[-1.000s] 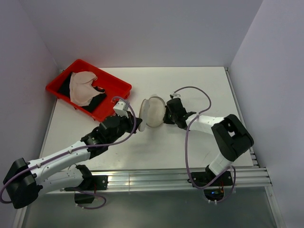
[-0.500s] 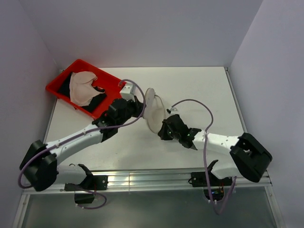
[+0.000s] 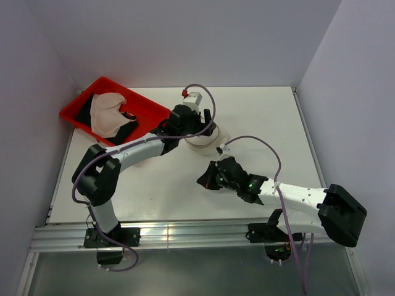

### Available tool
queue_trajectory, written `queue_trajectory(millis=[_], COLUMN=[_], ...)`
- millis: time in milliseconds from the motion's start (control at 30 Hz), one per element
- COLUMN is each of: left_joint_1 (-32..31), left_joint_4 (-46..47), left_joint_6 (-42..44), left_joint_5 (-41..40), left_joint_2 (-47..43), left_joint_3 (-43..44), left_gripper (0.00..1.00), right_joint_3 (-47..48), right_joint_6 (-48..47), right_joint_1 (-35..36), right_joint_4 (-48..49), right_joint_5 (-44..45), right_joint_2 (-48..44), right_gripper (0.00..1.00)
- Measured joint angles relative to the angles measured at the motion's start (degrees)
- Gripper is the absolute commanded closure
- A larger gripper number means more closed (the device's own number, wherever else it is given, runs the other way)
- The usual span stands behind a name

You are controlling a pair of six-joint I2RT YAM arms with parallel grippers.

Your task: Place the bra in the laundry bag and zip it closed

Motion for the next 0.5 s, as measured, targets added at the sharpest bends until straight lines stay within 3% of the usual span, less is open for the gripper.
queue_trajectory(millis=[133,233,300,467,500], left_joint_1=[1.79,3.69,4.48,4.13,4.04], left_joint_4=[-3.21,-2.8,-0.79,0.26,0.83], left_joint_6=[-1.51,-2.73,-4.26,-9.75,-10.84], left_joint_5=[-1.22,-1.86,-2.56,-4.79,-5.11], left_joint_2=[0.44,-1.38,-5.22,-22.4,-25.29], left_joint_3=[4.74,4.31,-1.29,-23.52,-27.08], left_gripper=[0.25,0.32,0.38,0.48,0.49], right_joint_3=[2.4,6.54,9.77,22.51,24.37], right_joint_6=[-3.15,-7.56,-11.58,-27.61,-31.12], right_joint_1=[-1.53,-6.32,-9.86,-12.48,-12.46], right_joint_4=[-3.21,-5.68,-6.43,-11.28,-11.32], right_joint_5=[0.24,0.48,0.92,3.87,3.82], right_joint_2=[0.0,0.17,1.16,10.84,12.94], right_gripper=[0.98,0.82,0.7,0.64,0.57])
